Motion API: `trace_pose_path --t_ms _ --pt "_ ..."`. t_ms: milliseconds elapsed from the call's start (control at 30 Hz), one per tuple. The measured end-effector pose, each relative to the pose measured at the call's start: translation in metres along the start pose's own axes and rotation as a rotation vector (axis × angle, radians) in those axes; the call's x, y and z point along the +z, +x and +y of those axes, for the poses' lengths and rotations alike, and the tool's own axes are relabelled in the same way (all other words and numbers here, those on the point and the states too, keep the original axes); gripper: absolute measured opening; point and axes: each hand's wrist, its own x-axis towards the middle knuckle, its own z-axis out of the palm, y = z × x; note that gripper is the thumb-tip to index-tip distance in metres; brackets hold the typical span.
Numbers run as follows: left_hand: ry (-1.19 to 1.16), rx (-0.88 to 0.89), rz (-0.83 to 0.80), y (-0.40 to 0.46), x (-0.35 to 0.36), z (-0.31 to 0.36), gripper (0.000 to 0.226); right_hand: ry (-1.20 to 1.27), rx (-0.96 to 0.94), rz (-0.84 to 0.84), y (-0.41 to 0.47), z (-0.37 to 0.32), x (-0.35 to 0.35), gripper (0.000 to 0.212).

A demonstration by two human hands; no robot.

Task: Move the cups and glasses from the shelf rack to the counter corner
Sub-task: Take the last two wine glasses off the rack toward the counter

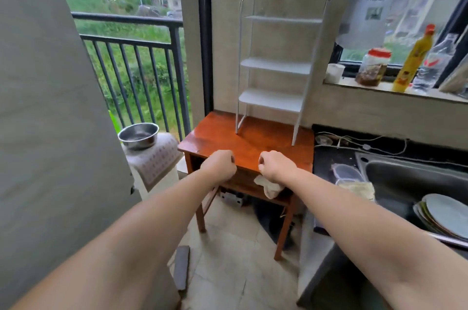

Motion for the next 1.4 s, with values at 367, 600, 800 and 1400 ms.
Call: trace_pose_path --t_ms 367,600,800,1400 --pt "-0.041 0.221 0.121 0.202 -0.125 0.037 0.026 0.113 0.094 0.306 0.175 -0.006 -0.124 0.027" --pt "-0.073 0.356 0.239 0.302 -0.184 0.099 0.028 0.148 0.049 0.518 0.273 0.009 -0.218 0.026" --pt "-0.185 0.408 0.409 0.396 -0.234 0.163 0.03 0.155 -0.037 0.806 0.351 0.028 -0.3 0.026" --pt "-0.752 0.047 0.232 0.546 -0.245 0.212 0.007 1.286 0.255 0.431 0.481 0.069 -0.35 0.007"
